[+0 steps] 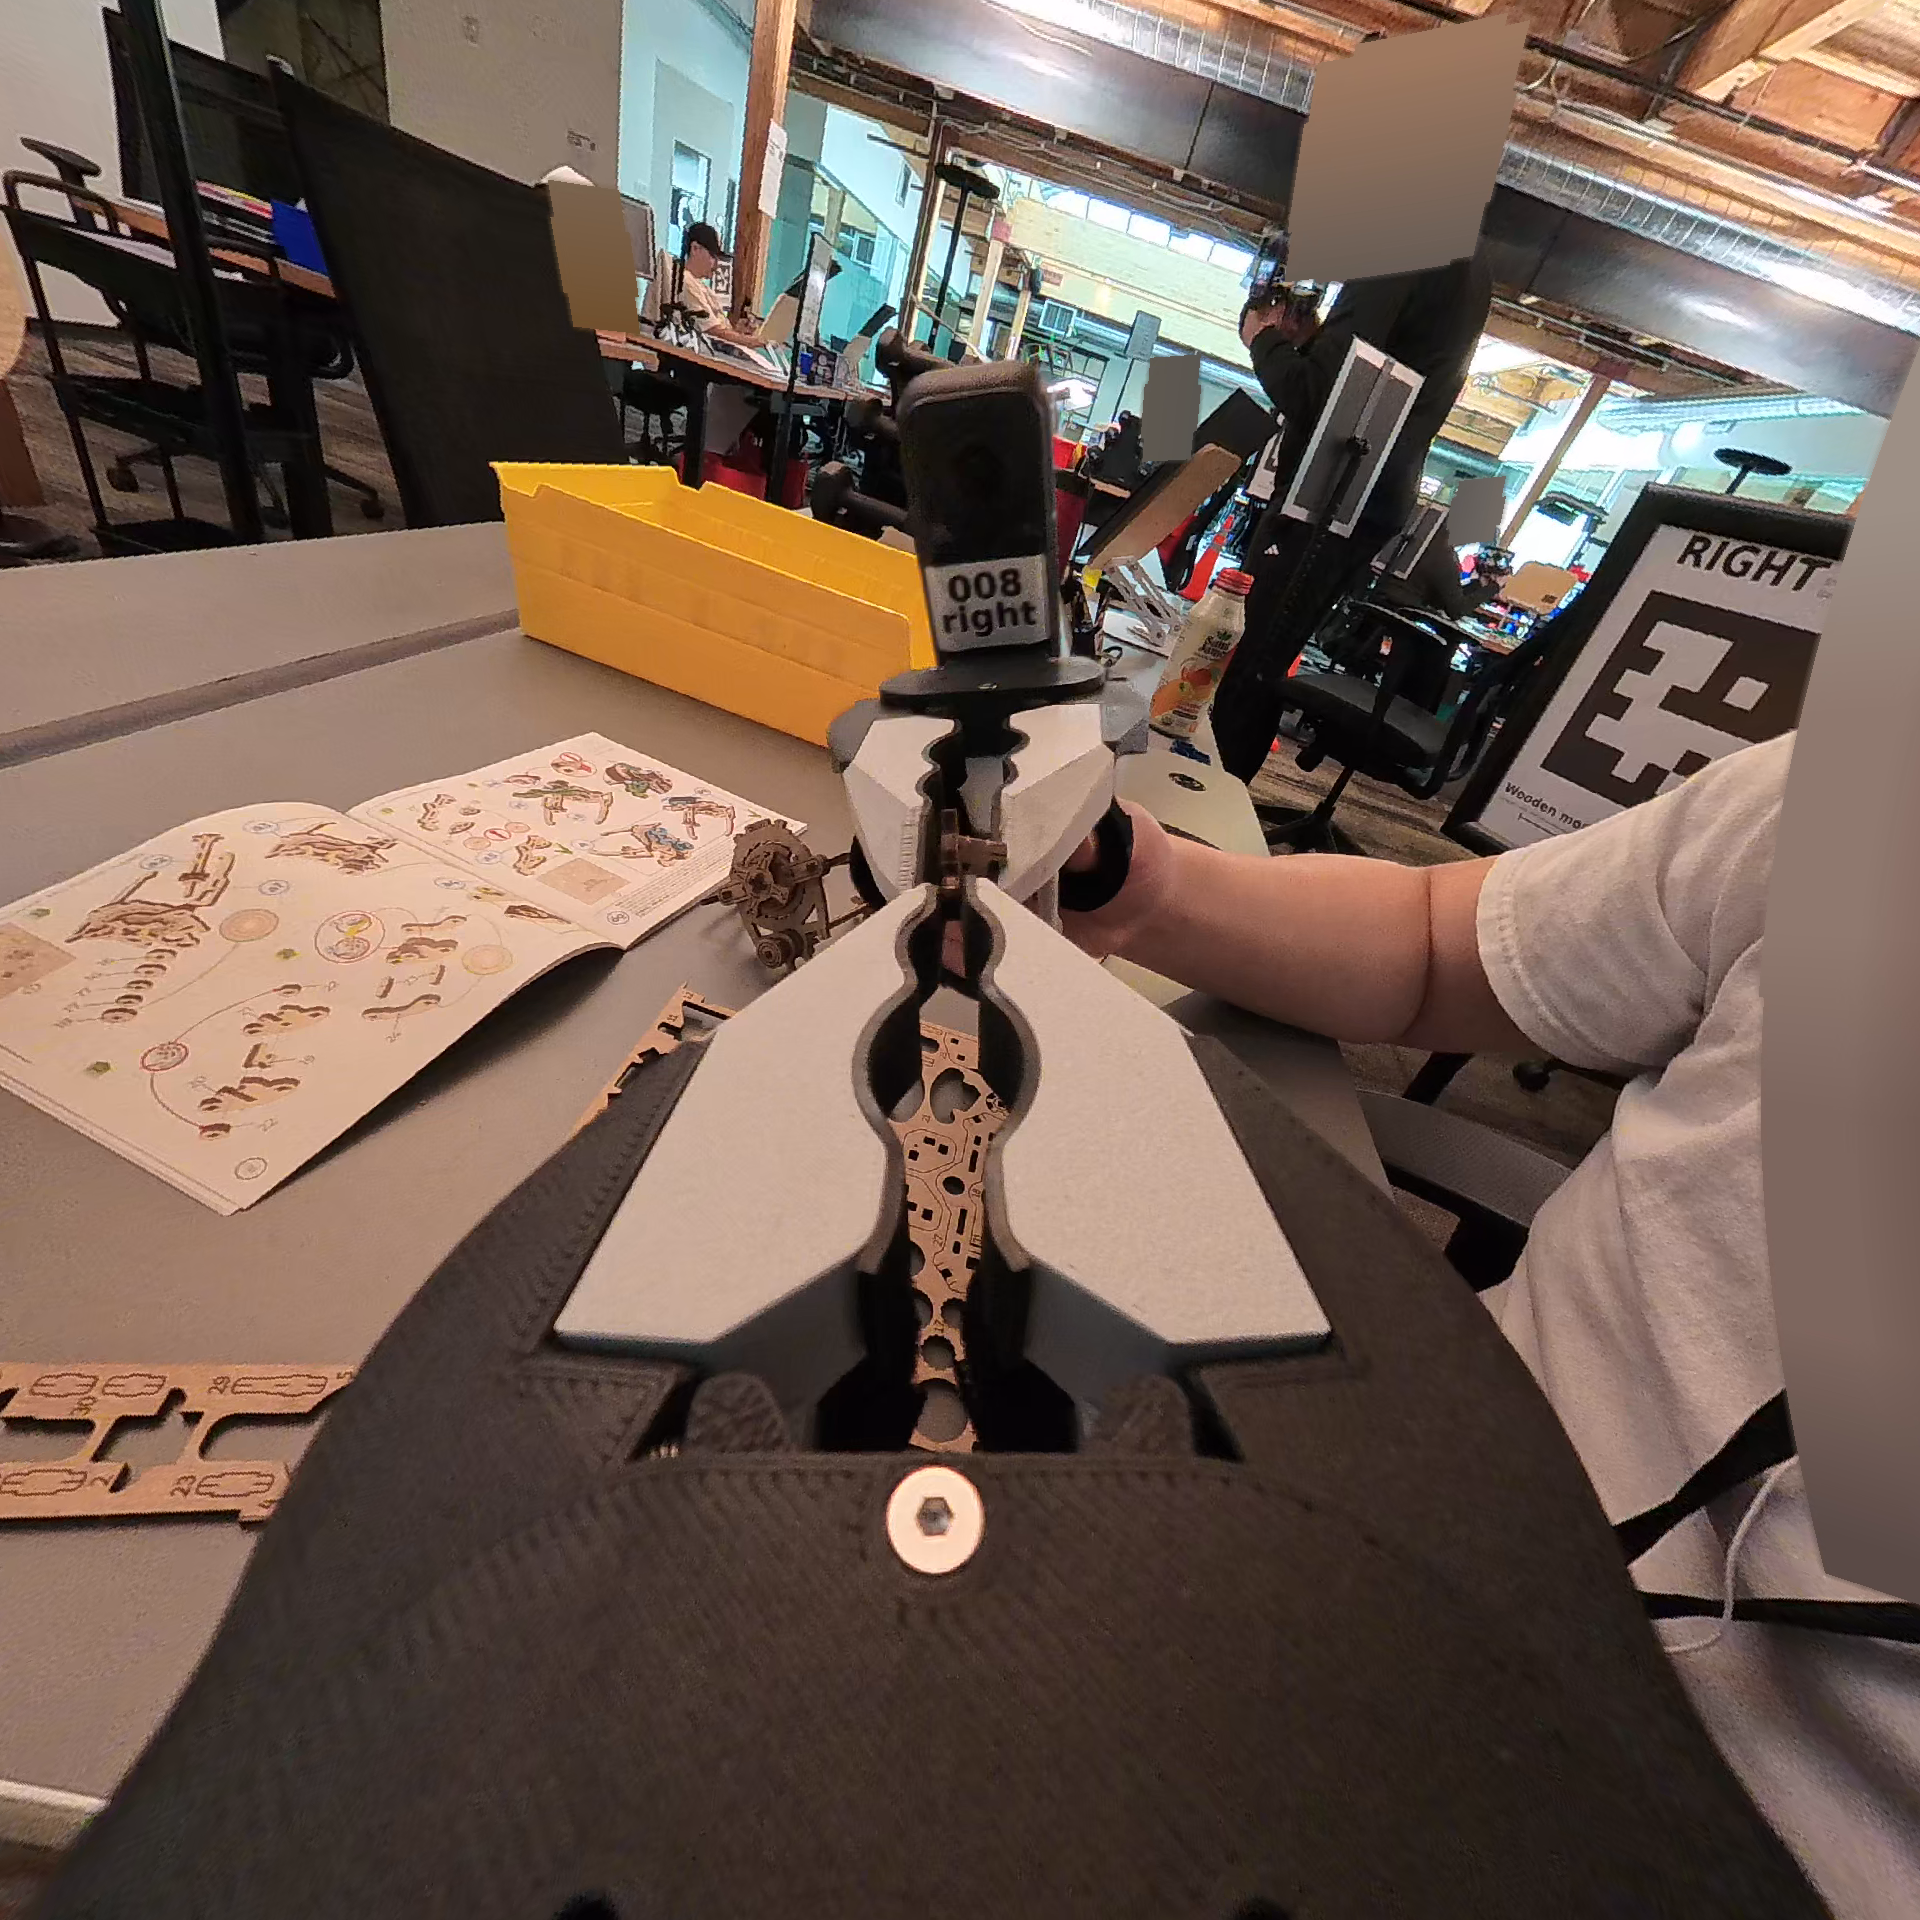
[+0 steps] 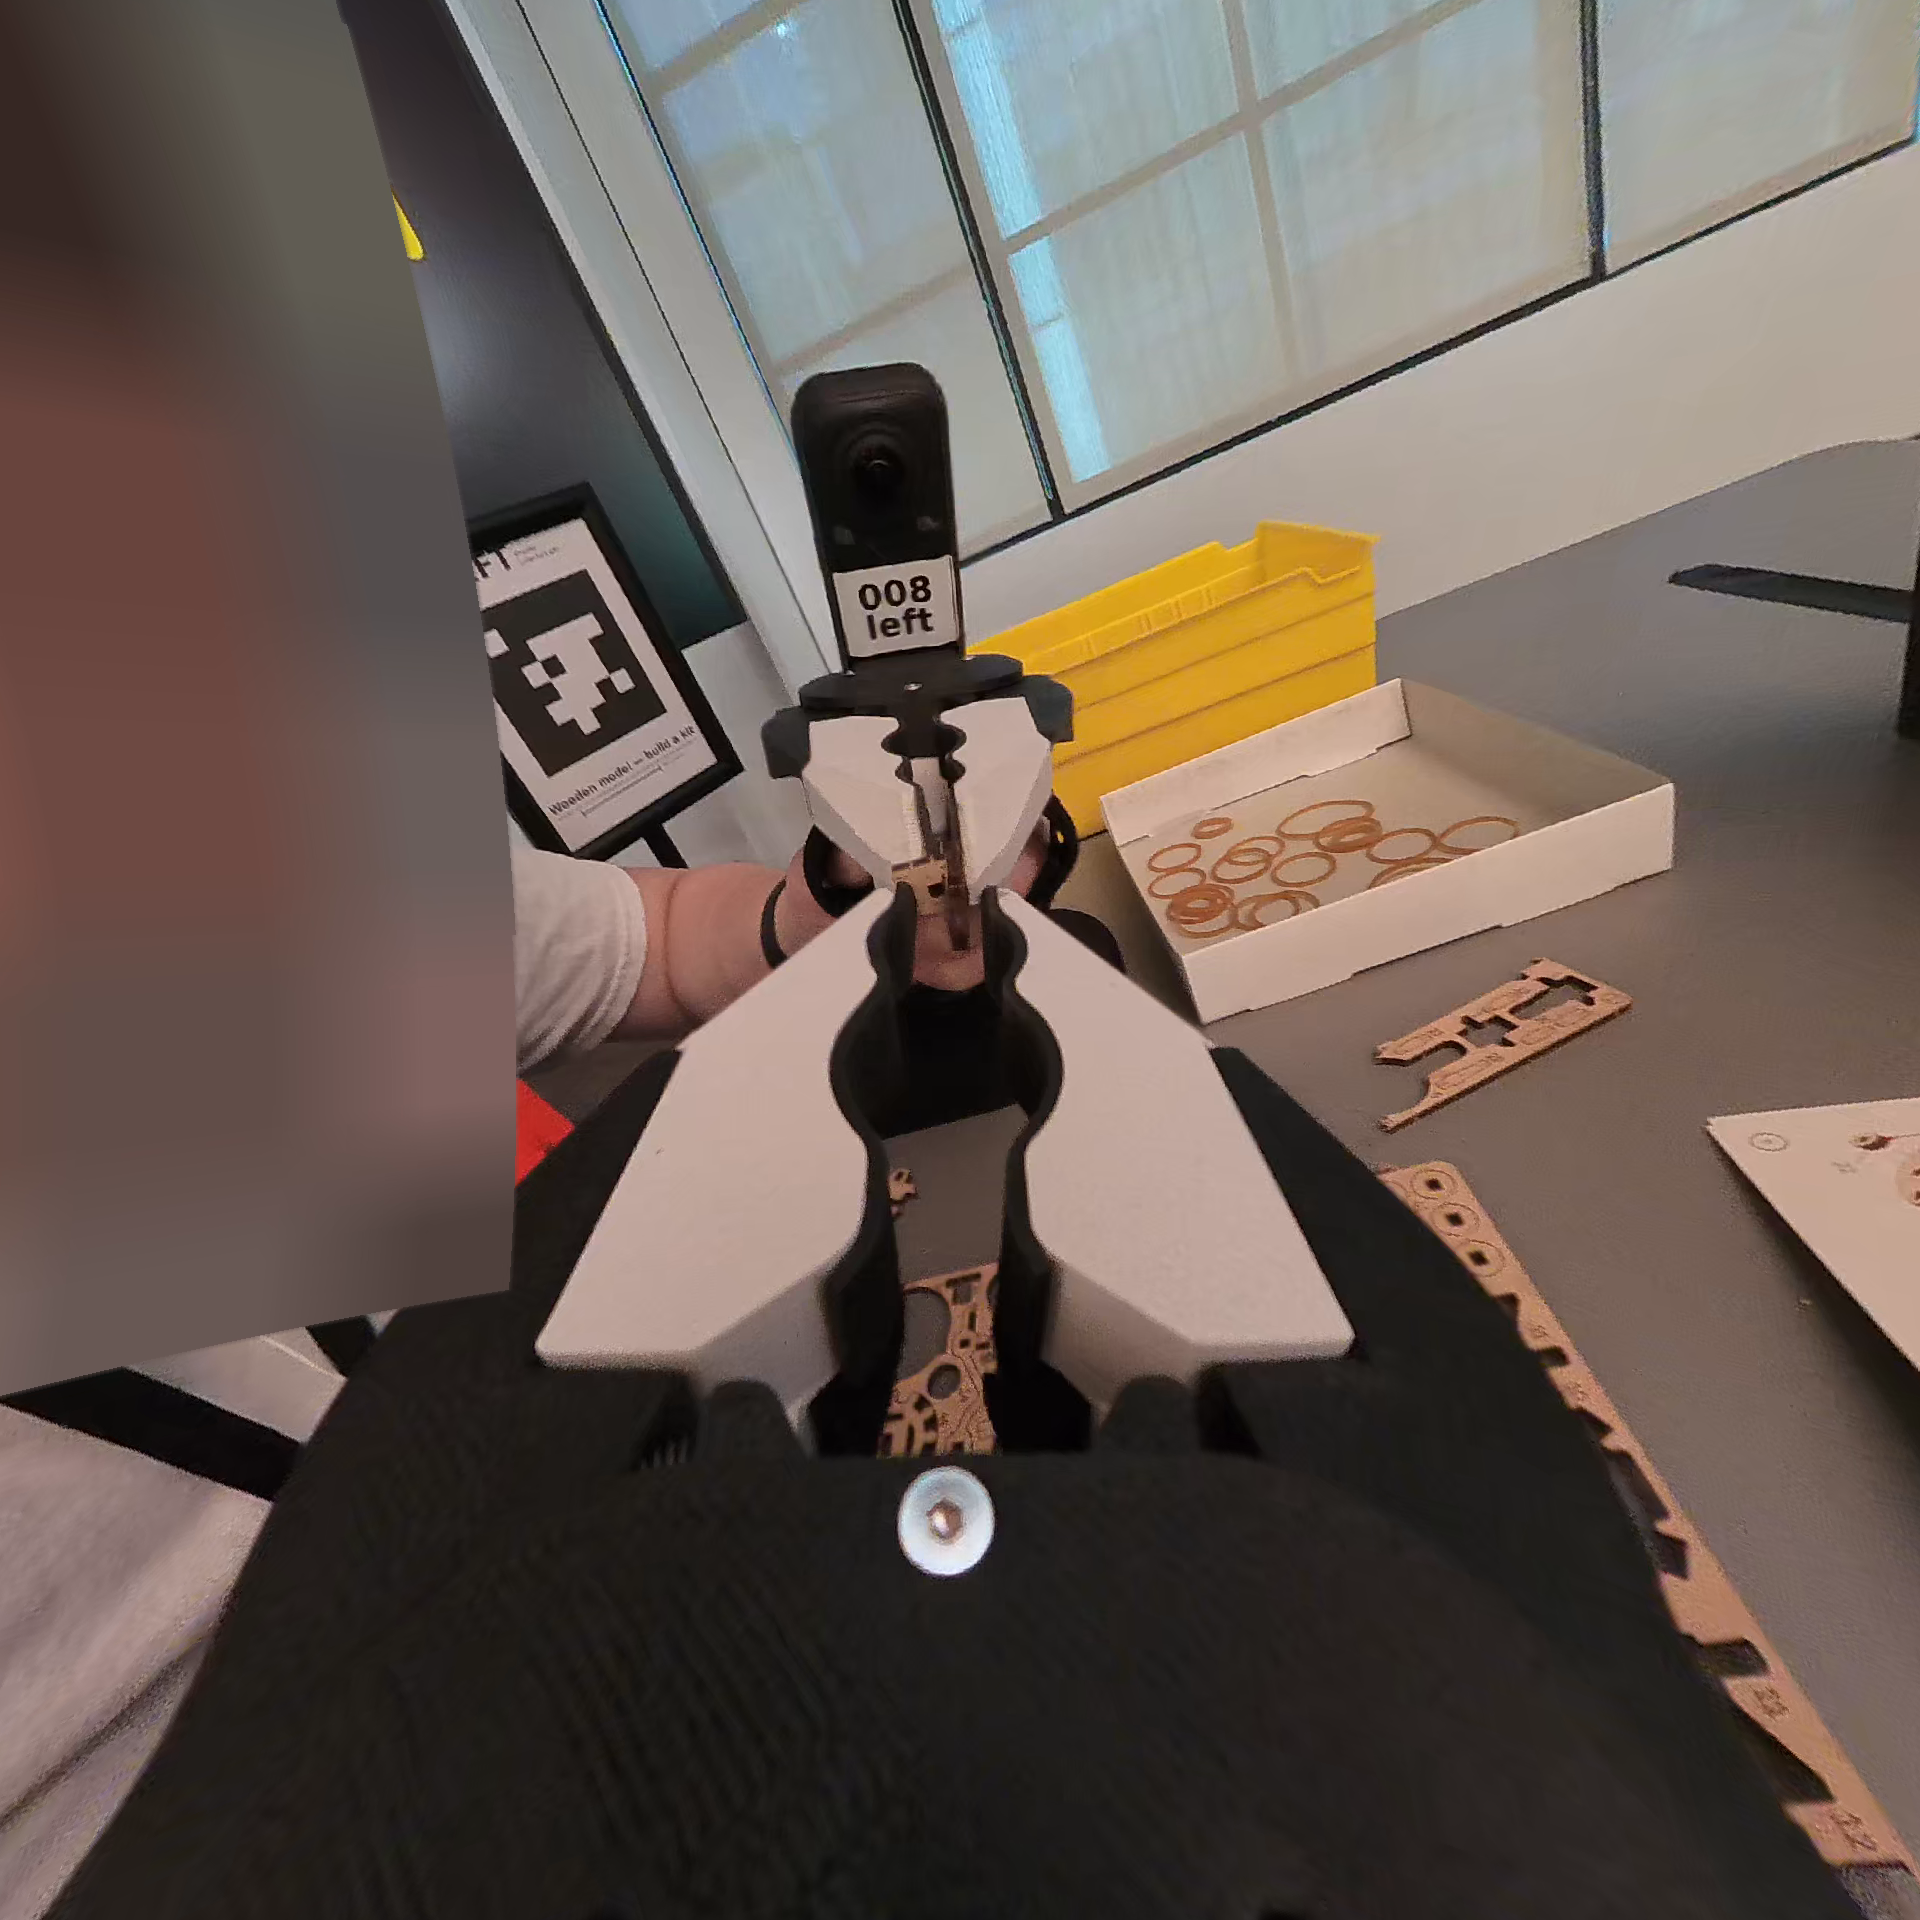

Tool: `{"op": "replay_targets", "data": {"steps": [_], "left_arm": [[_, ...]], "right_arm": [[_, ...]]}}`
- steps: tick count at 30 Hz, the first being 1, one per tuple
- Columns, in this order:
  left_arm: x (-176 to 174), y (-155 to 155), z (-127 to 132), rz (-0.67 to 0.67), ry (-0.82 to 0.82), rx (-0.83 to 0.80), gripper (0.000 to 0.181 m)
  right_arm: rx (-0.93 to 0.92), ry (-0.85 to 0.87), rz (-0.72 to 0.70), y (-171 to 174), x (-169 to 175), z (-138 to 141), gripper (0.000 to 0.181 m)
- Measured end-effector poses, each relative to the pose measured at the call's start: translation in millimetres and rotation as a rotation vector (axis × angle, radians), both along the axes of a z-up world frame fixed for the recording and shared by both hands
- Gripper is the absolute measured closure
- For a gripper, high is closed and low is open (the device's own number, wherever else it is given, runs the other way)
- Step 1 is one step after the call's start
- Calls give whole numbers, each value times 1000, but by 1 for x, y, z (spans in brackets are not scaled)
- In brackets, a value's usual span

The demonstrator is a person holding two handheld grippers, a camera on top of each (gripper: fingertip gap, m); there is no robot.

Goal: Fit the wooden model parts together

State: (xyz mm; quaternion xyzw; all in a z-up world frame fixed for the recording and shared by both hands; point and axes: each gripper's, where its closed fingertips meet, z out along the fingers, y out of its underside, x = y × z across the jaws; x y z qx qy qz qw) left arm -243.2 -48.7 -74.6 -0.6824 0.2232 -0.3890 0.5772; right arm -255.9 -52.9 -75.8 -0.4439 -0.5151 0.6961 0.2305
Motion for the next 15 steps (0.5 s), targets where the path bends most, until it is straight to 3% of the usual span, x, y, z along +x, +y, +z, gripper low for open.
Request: {"op": "replay_targets", "data": {"steps": [12, 15], "left_arm": [[4, -9, 5, -96, -29, 40, 178], [9, -16, 9, -157, -60, 41, 151]], "right_arm": [[-89, 10, 72, -6, 4, 4, 172], [-90, 19, 54, -1, 4, 5, 172]]}}
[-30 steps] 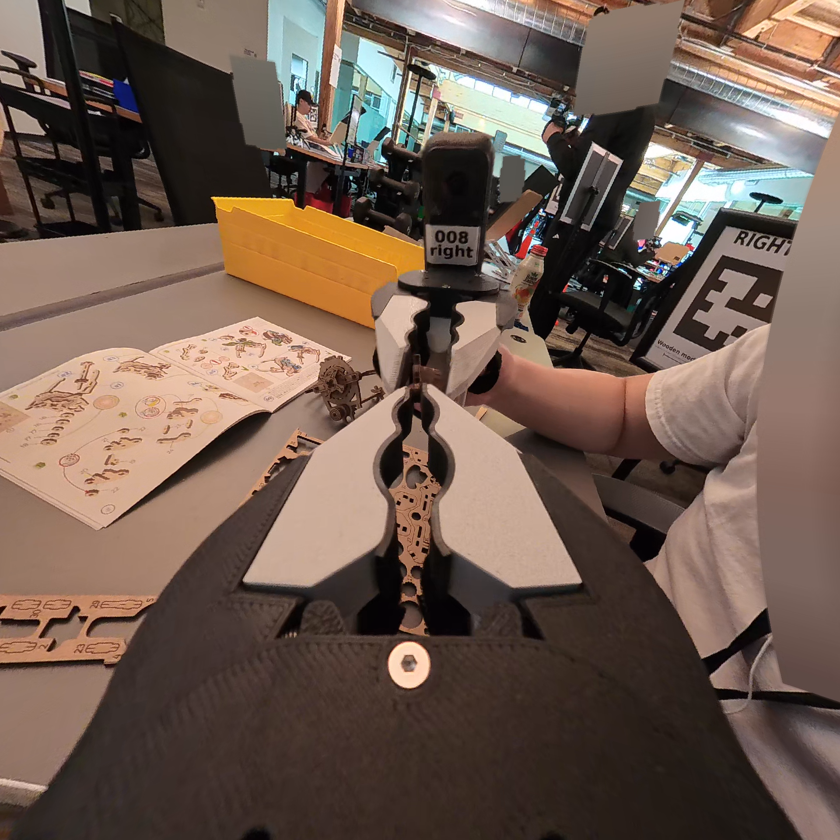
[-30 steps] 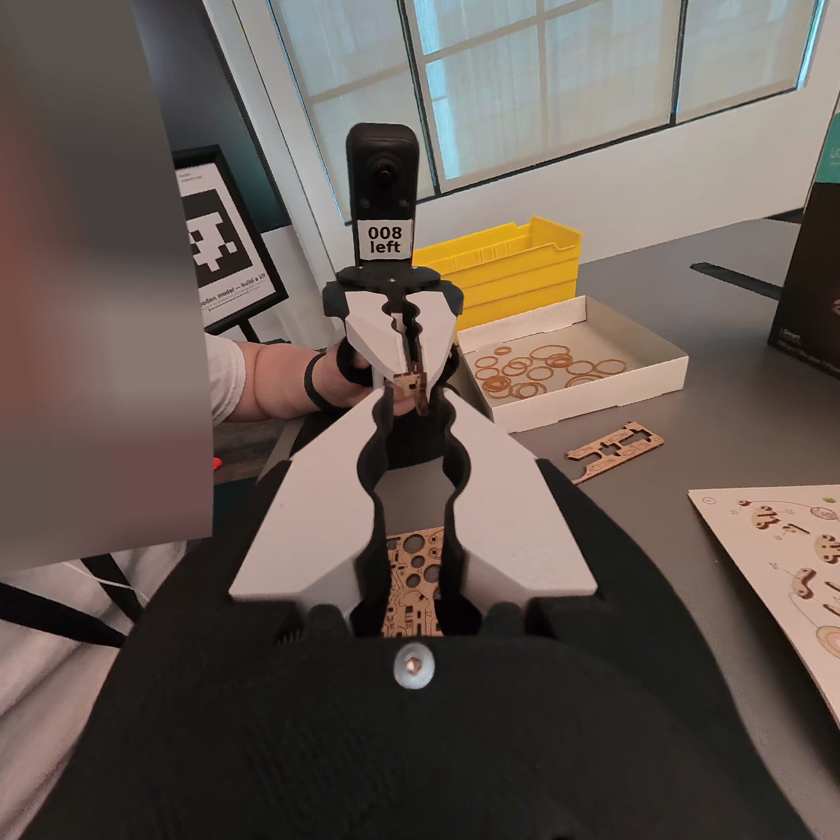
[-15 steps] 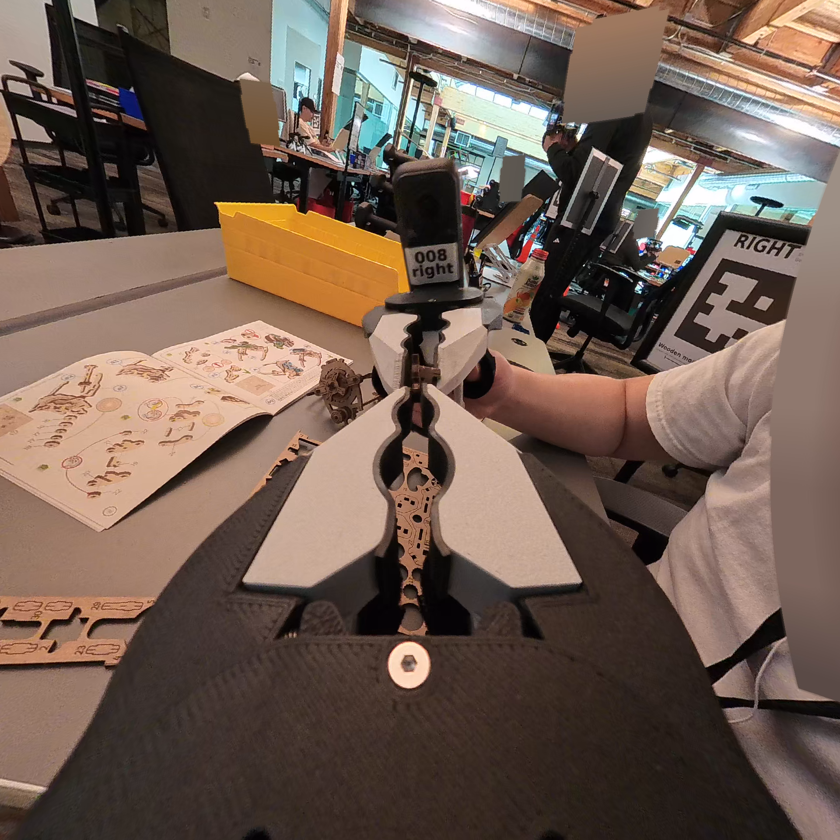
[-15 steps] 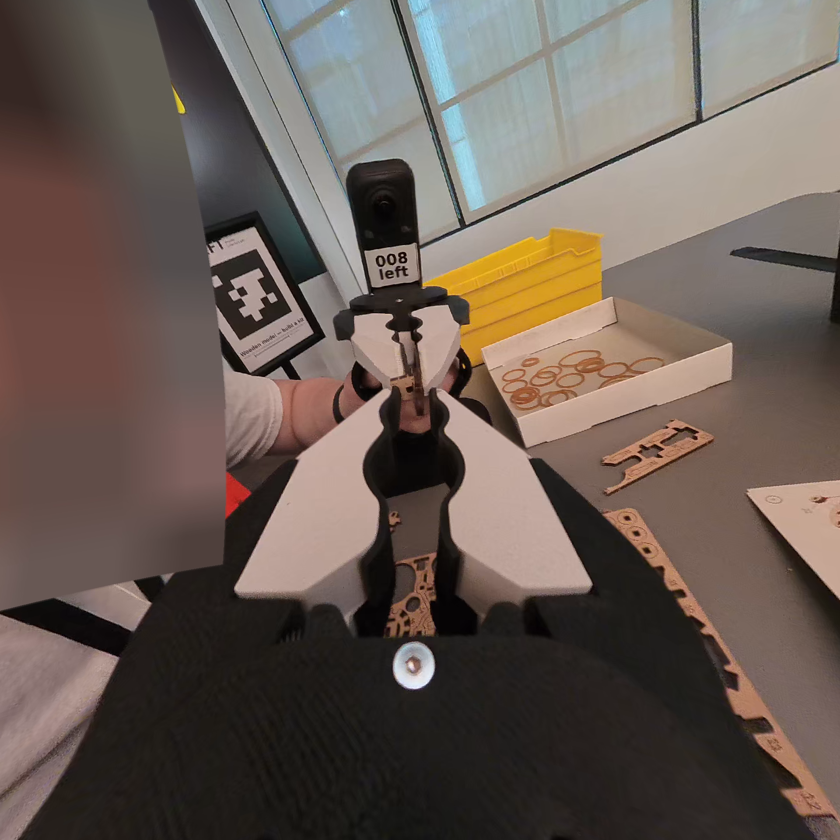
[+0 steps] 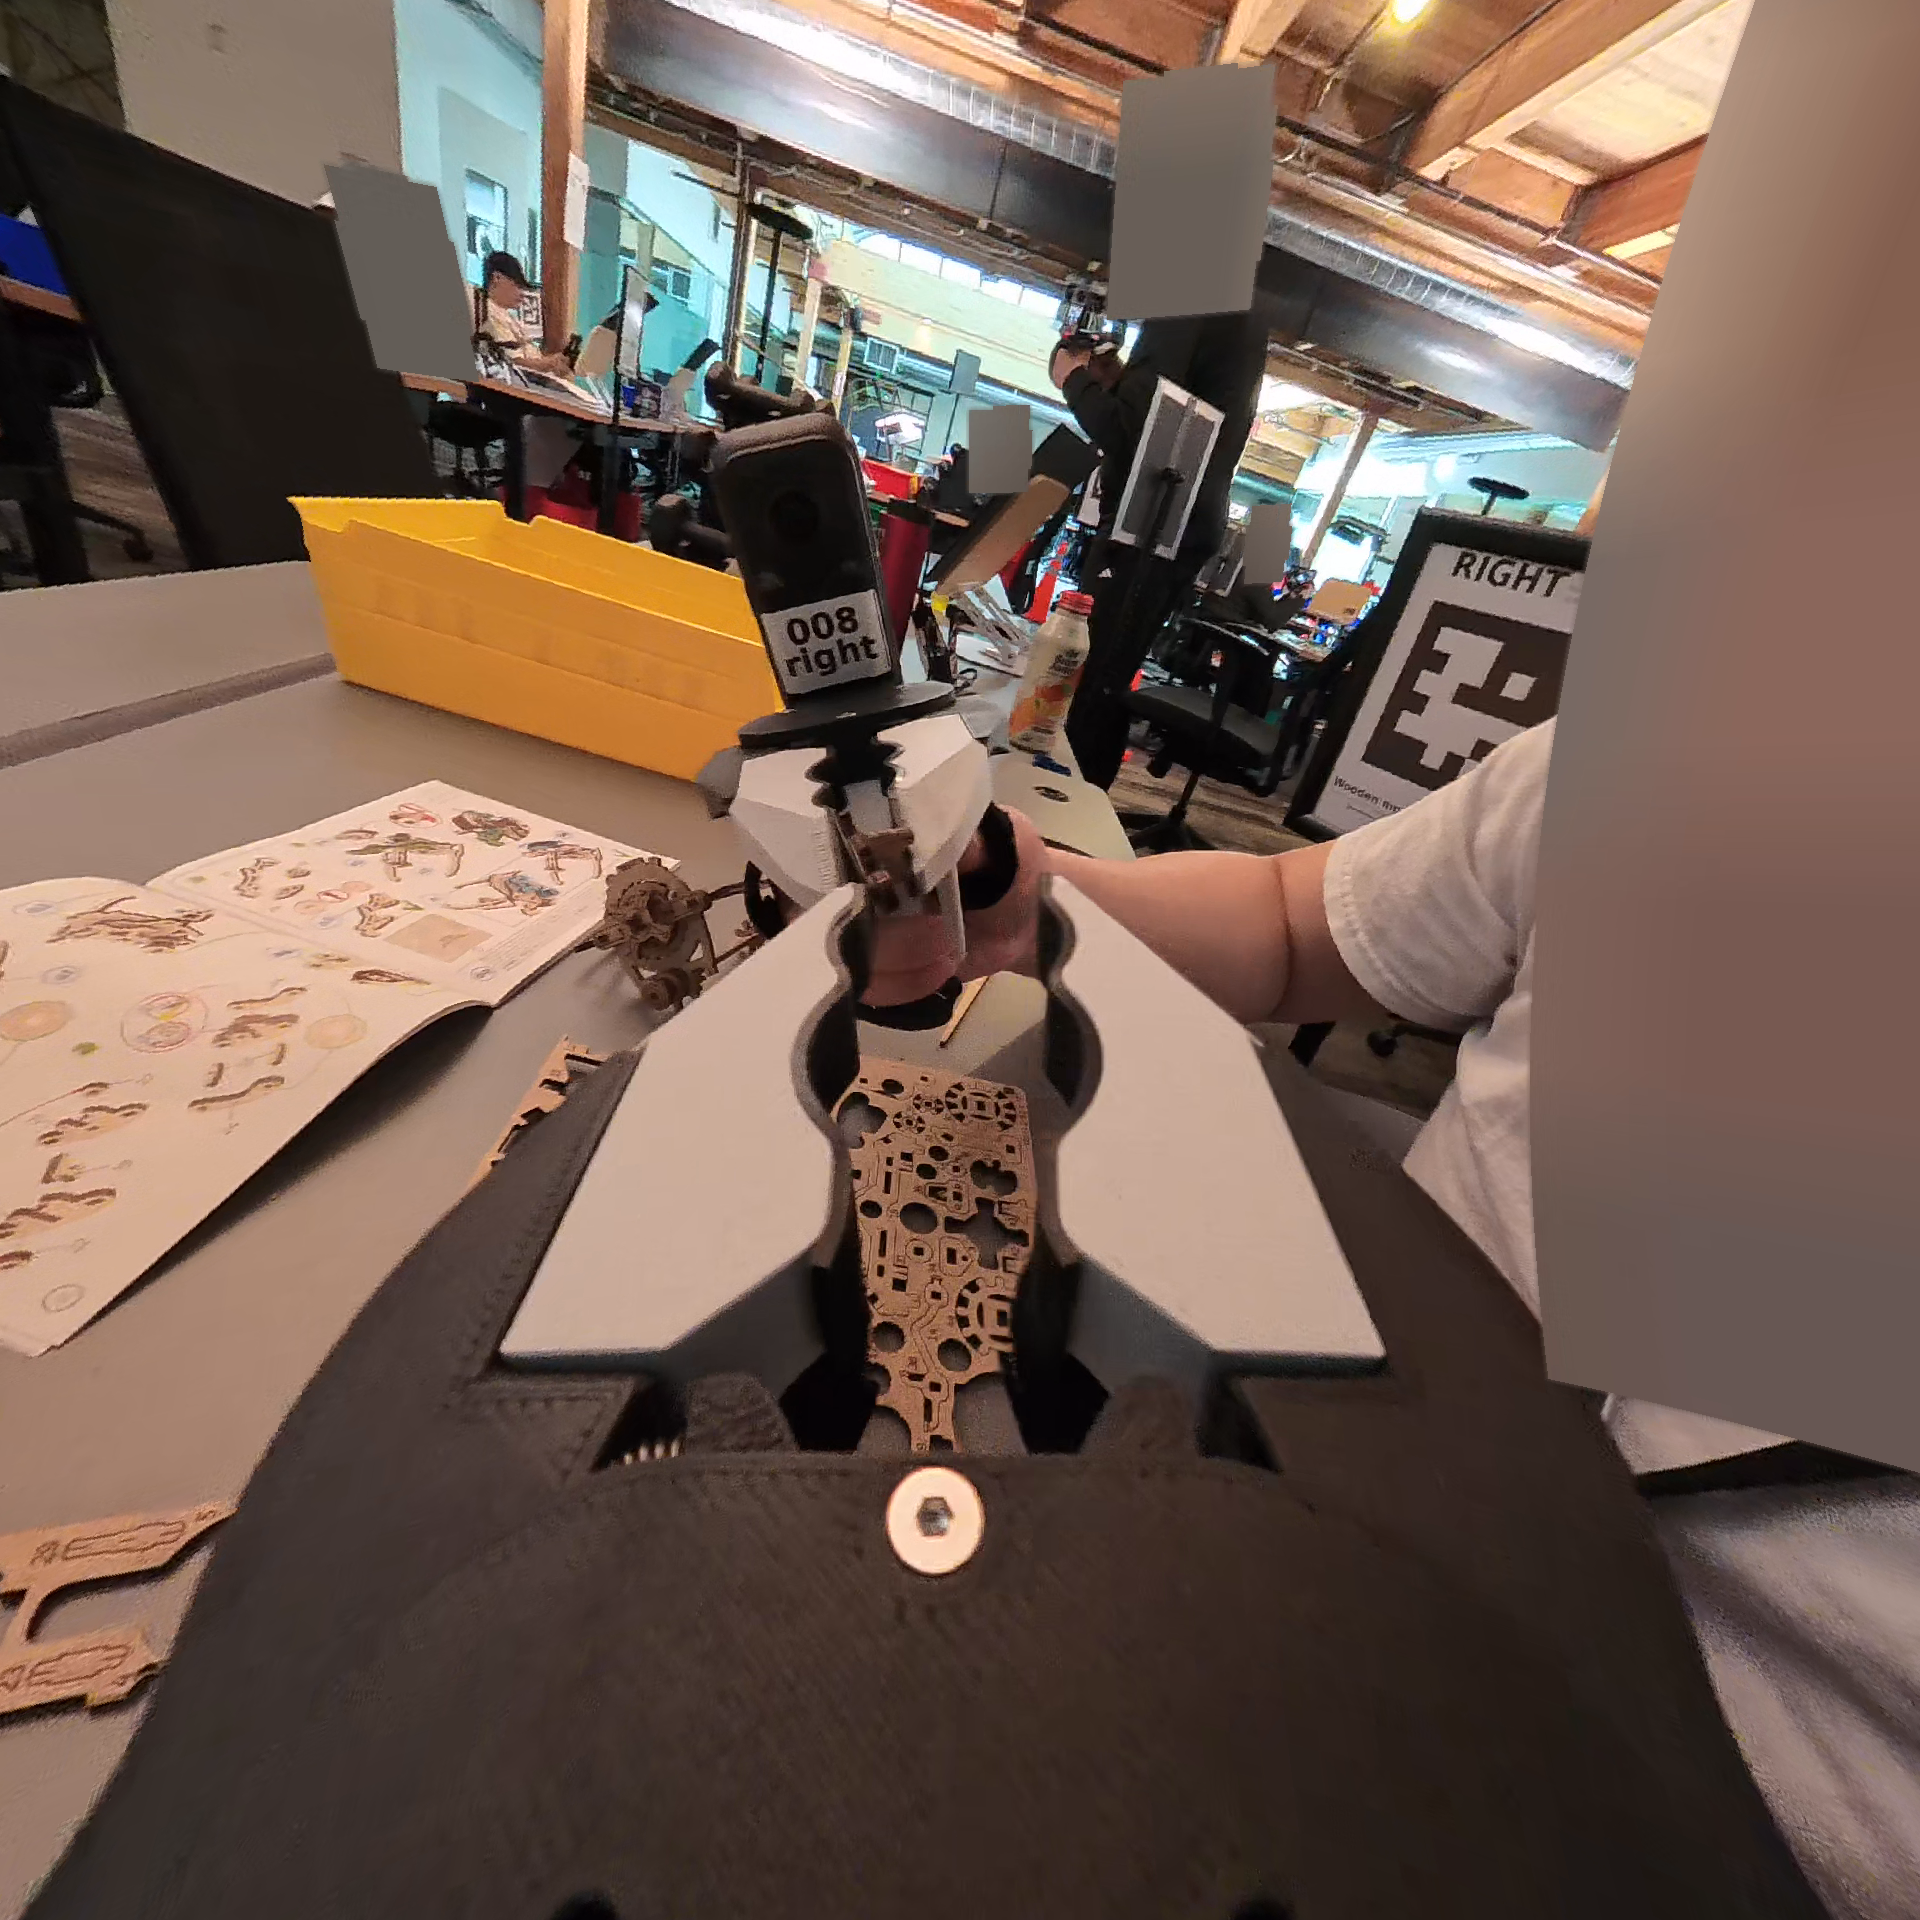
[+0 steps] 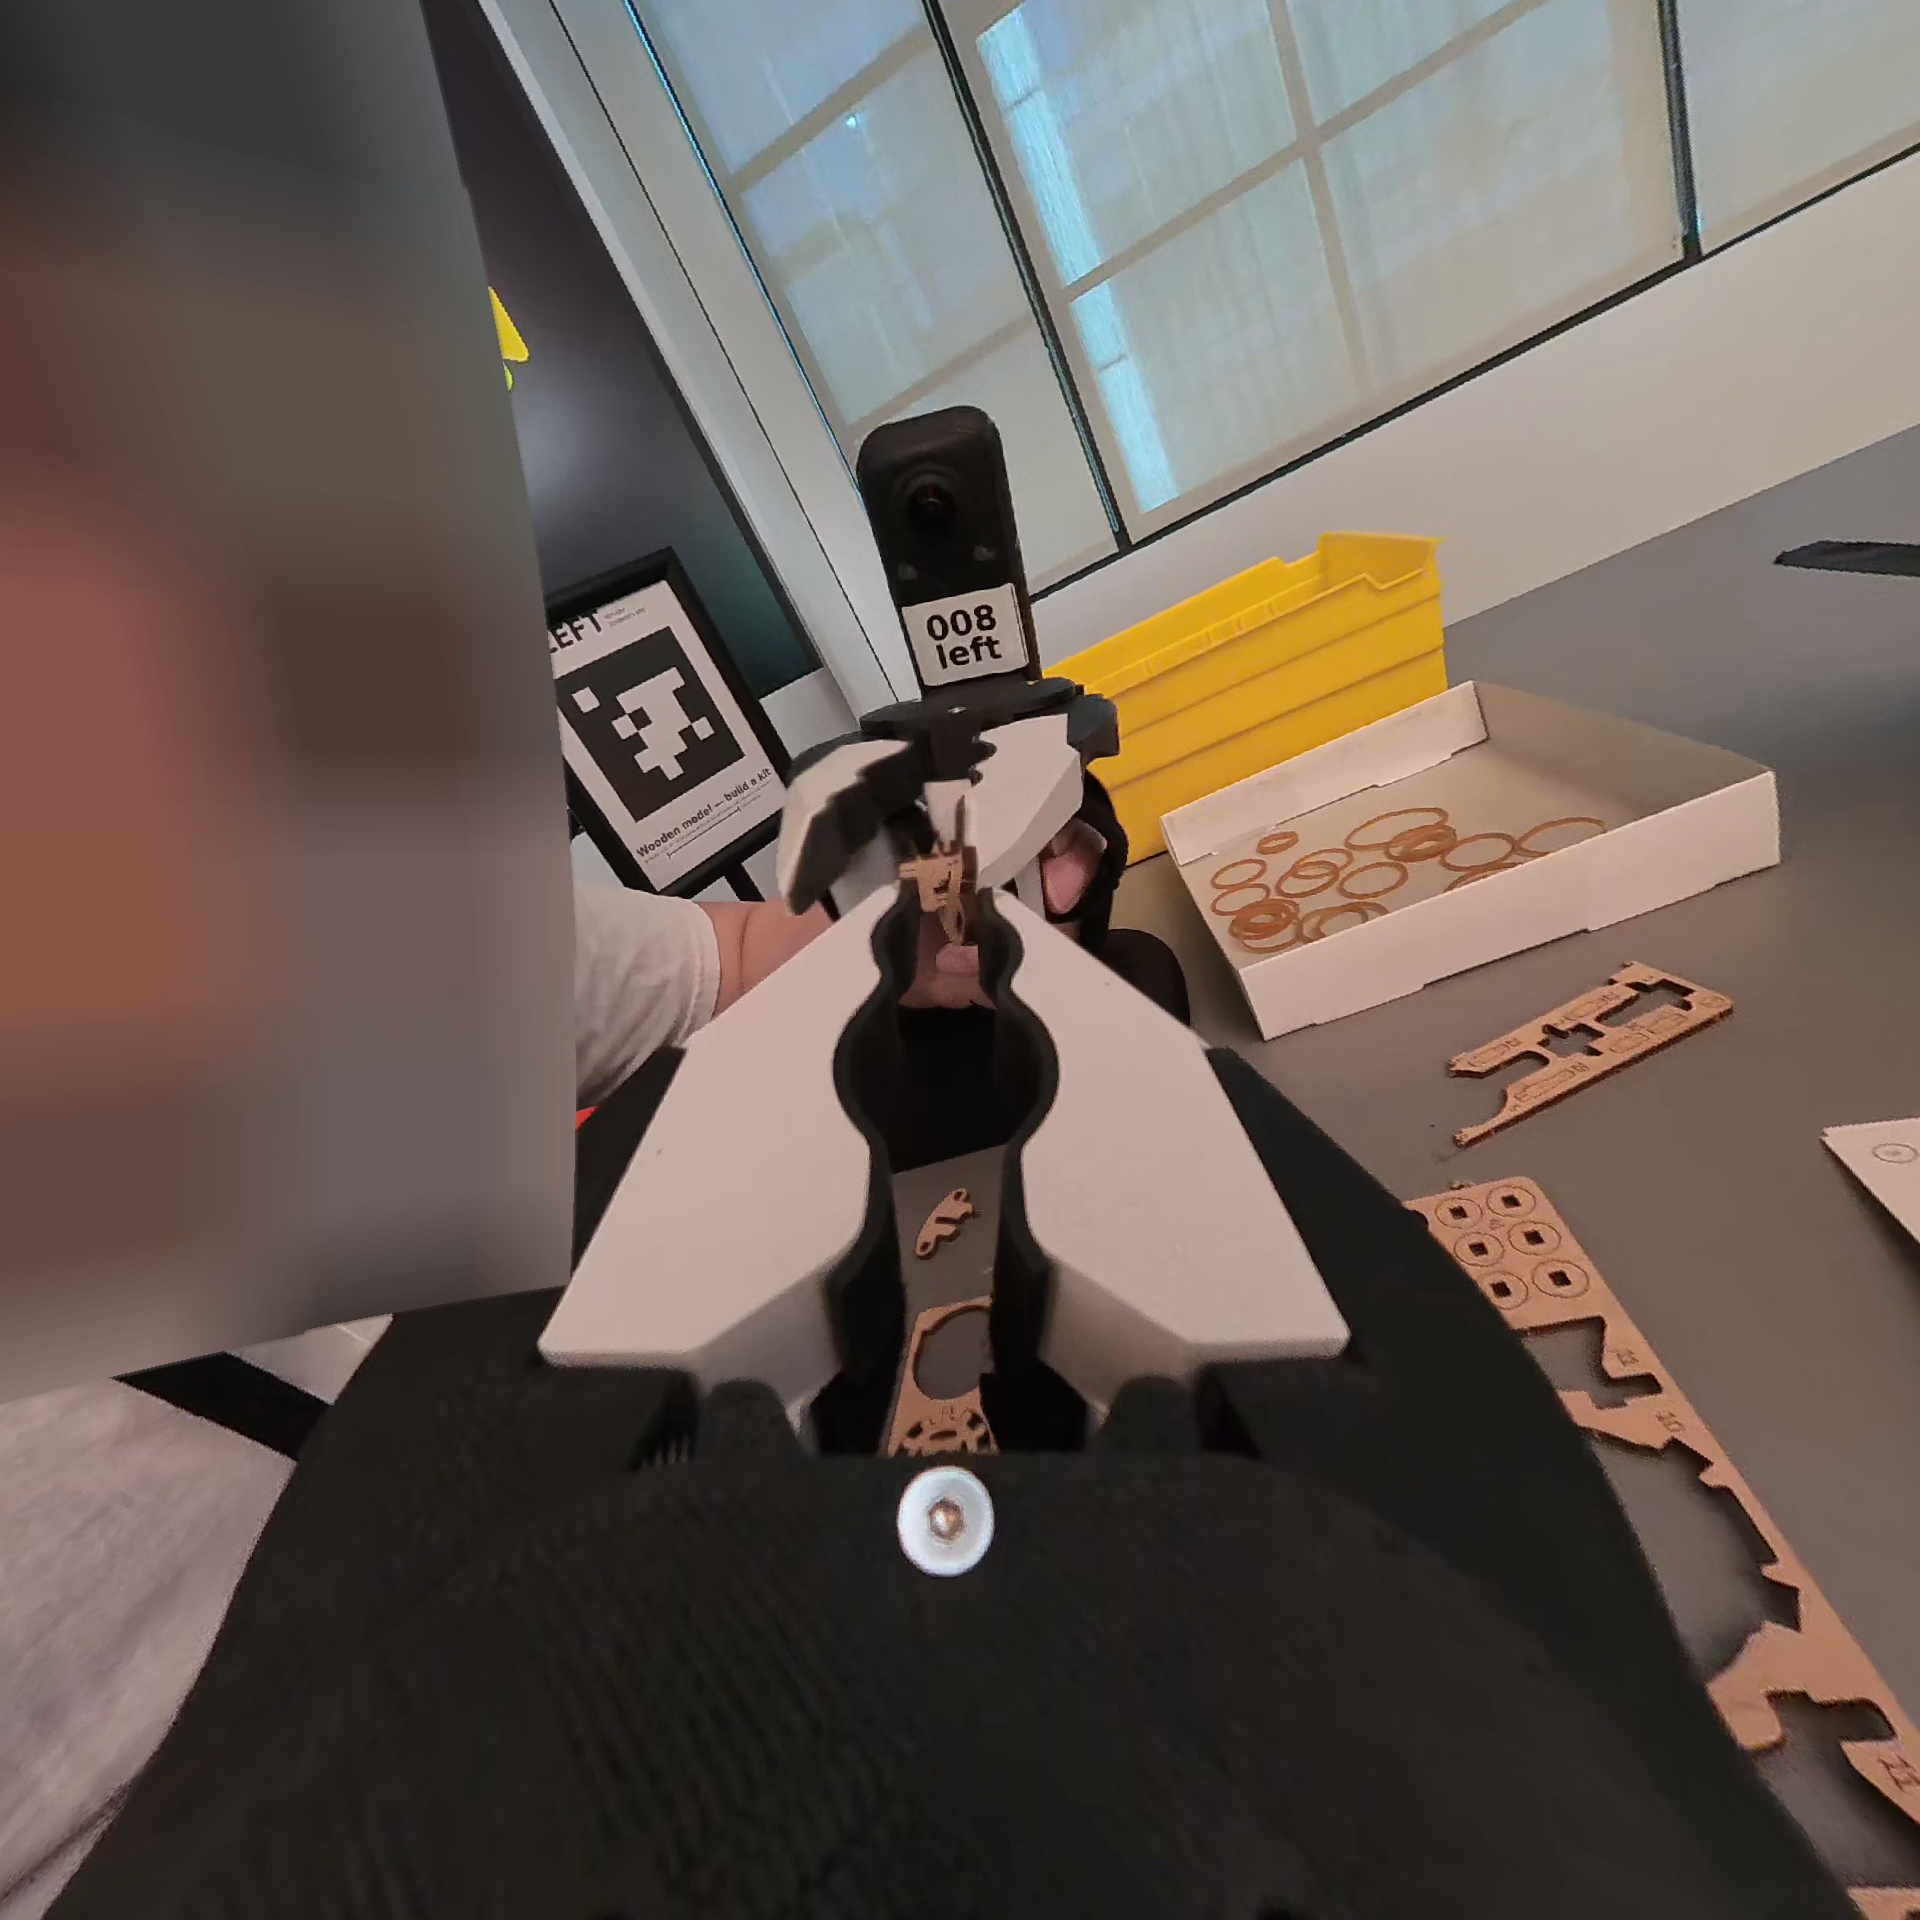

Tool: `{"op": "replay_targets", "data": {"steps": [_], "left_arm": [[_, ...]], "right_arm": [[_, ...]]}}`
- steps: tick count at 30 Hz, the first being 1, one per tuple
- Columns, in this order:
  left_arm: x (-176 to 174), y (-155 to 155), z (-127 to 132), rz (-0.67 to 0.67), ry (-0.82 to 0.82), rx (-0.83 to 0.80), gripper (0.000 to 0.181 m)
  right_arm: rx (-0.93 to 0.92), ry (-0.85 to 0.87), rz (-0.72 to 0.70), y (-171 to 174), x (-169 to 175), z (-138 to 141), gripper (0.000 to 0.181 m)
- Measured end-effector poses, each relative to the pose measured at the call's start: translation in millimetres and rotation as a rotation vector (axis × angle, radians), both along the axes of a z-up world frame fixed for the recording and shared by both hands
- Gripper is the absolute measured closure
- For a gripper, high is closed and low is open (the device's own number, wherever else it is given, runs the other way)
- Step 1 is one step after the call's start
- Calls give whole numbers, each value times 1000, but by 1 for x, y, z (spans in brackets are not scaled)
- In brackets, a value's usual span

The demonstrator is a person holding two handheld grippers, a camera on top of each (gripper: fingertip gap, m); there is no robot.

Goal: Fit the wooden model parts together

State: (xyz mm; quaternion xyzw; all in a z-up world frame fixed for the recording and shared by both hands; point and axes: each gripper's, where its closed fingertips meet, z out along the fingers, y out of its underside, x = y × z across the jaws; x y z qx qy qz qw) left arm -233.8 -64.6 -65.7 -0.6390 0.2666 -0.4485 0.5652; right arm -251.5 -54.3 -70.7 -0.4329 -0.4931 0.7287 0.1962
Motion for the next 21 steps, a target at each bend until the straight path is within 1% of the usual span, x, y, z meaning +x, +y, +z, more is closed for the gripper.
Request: {"op": "replay_targets", "data": {"steps": [1, 3, 8, 11, 13, 14, 21], "left_arm": [[0, 1, -1, 9, 12, 3, 152], [-1, 3, -4, 38, 36, 13, 160], [-5, 7, -7, 84, 75, 19, 172], [-4, 7, -7, 83, 63, 13, 173], [-3, 6, -6, 70, 55, 9, 174], [-3, 5, -6, 66, 52, 10, 179], [-4, 7, -7, 85, 59, 15, 179]], "right_arm": [[9, -4, 2, 0, 0, -1, 173], [33, 3, -1, -1, 0, -2, 173], [106, 12, -26, -3, -1, -4, 173], [124, 25, -35, -3, 0, -3, 173], [124, 41, -13, -6, 2, -2, 173], [117, 53, 5, -8, 4, -1, 173], [137, 50, -12, -7, 4, -1, 176]]}}
